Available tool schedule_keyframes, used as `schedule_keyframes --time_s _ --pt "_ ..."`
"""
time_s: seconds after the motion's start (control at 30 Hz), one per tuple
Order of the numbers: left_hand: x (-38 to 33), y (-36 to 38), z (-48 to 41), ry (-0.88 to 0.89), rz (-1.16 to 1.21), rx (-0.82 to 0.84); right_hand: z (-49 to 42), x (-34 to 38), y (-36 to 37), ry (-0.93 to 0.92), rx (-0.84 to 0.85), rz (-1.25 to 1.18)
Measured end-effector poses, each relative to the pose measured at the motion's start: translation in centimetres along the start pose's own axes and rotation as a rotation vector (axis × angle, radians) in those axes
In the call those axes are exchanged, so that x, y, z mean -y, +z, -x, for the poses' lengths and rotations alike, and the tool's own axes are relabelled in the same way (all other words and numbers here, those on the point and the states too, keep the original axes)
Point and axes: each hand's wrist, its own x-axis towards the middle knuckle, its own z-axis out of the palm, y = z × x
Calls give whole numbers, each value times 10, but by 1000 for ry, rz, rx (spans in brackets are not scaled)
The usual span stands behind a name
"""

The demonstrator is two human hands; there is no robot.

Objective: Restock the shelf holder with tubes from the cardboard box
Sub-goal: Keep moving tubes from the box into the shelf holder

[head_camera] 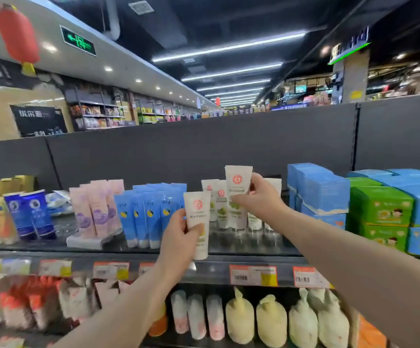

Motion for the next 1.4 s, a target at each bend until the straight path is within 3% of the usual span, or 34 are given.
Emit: schedule_keyframes --time_s 0.2,0.67,1.03,1.4 --pt "17 11 -36 -1 61 57 -57 11 8 -31 -55 66" --pt "26 26 -73 -54 58 -85 -152 14 46 -116 152 121" --pt "35 28 -82 -60 105 -126 -168 -5 57 -119 422 595" --pt "38 25 -82 -65 140 -111 -167 -5 55 -180 436 948"
